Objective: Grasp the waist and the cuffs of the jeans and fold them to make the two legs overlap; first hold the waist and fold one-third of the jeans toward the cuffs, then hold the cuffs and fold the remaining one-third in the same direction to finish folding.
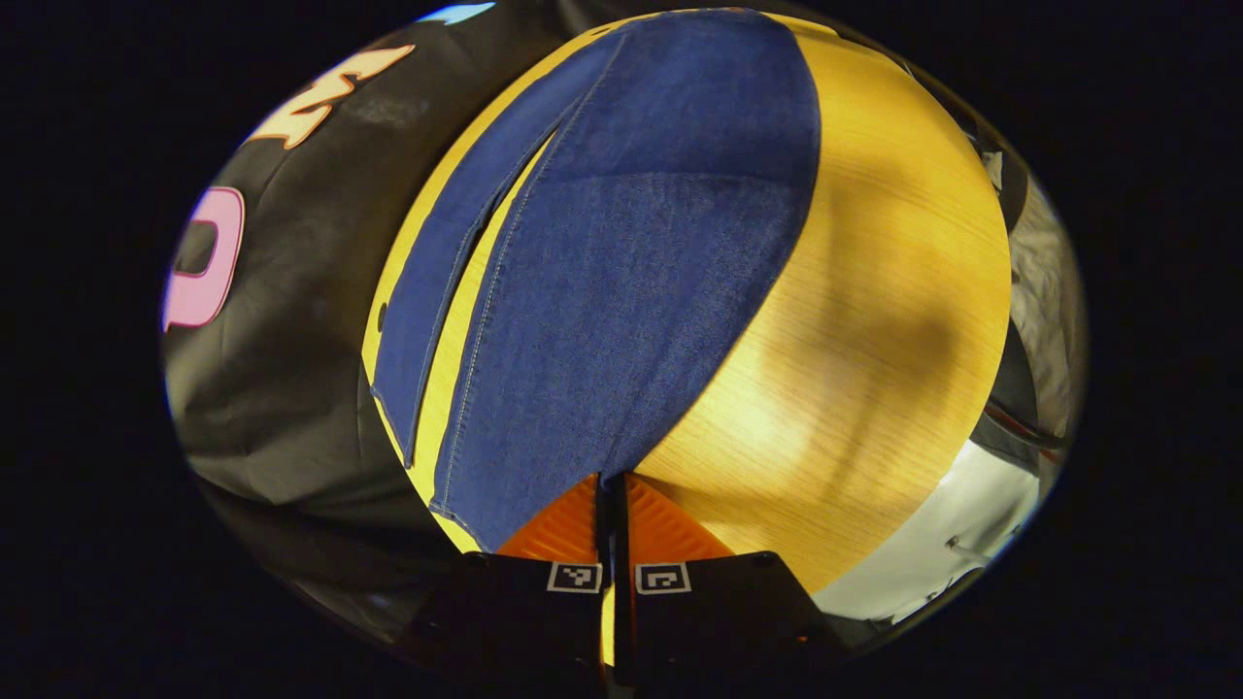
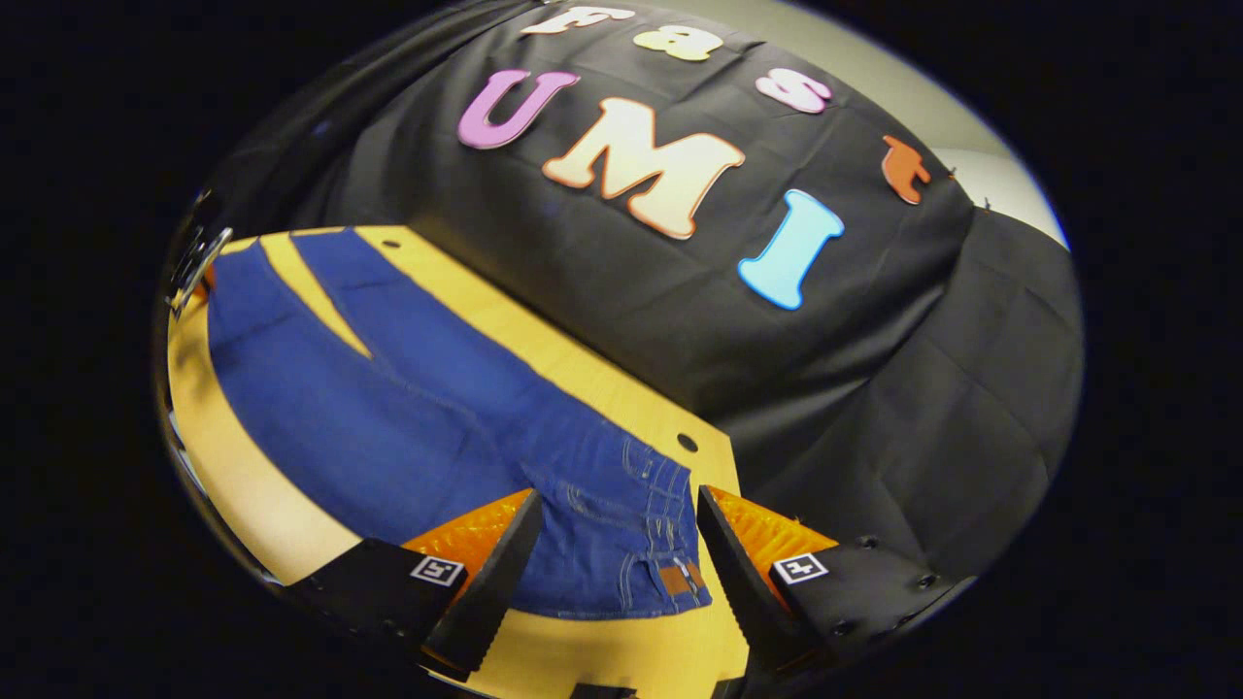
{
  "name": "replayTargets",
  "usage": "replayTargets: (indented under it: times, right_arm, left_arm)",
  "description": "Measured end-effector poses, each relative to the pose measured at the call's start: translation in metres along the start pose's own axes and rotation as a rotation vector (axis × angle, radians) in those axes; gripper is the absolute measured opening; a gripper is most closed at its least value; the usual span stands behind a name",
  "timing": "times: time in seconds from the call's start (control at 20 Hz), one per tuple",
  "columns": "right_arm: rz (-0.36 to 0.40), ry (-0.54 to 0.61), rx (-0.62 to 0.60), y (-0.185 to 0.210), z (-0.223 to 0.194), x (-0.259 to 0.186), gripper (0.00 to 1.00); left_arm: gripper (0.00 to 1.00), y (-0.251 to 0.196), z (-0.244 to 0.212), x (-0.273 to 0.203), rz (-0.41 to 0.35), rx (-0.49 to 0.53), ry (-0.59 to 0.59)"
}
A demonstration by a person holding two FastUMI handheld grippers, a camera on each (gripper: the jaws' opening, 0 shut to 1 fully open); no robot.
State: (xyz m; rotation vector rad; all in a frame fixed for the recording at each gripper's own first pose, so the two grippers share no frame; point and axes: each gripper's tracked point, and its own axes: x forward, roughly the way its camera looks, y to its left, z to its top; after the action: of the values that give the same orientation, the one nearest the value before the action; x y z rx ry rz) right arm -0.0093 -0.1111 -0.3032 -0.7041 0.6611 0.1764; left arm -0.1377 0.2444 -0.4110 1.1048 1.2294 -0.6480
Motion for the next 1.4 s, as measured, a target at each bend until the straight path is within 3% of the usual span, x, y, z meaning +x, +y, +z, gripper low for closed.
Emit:
replayTargets:
  times: [0.35, 0.65, 0.75, 0.8, 1.0, 1.15, 1.25, 1.35, 1.4]
  right_arm:
    - [0.106, 0.115, -0.294, 0.02, -0.079, 0.012, 0.99]
    - [0.268, 0.132, -0.681, 0.055, -0.129, 0.016, 1.0]
    - [0.3, 0.125, -0.75, 0.062, -0.137, 0.023, 0.99]
    - [0.301, 0.12, -0.776, 0.066, -0.135, 0.027, 0.89]
    - [0.285, 0.124, -0.762, 0.063, -0.135, 0.056, 0.86]
    - [0.254, 0.123, -0.779, 0.064, -0.131, 0.071, 0.68]
    - [0.277, 0.165, -0.743, 0.072, -0.147, 0.074, 0.4]
    - [0.225, 0.129, -0.725, 0.075, -0.129, 0.078, 0.13]
    - [0.218, 0.136, -0.664, 0.069, -0.139, 0.074, 0.02]
  left_arm:
    - [0.0, 0.001, 0.0, 0.001, 0.011, 0.011, 0.02]
    - [0.0, 0.0, -0.001, 0.0, 0.031, 0.001, 0.028]
    - [0.0, 0.002, -0.002, 0.001, 0.04, 0.008, 0.034]
    - [0.0, 0.001, -0.002, 0.0, 0.042, 0.011, 0.037]
    - [0.0, 0.002, -0.001, 0.0, 0.058, 0.006, 0.045]
    - [0.0, 0.002, 0.001, 0.0, 0.071, 0.002, 0.052]
    - [0.0, 0.002, -0.001, 0.002, 0.081, -0.017, 0.059]
    - [0.0, 0.004, 0.0, 0.002, 0.096, -0.078, 0.062]
    - [0.0, 0.005, 0.001, 0.002, 0.106, -0.126, 0.06]
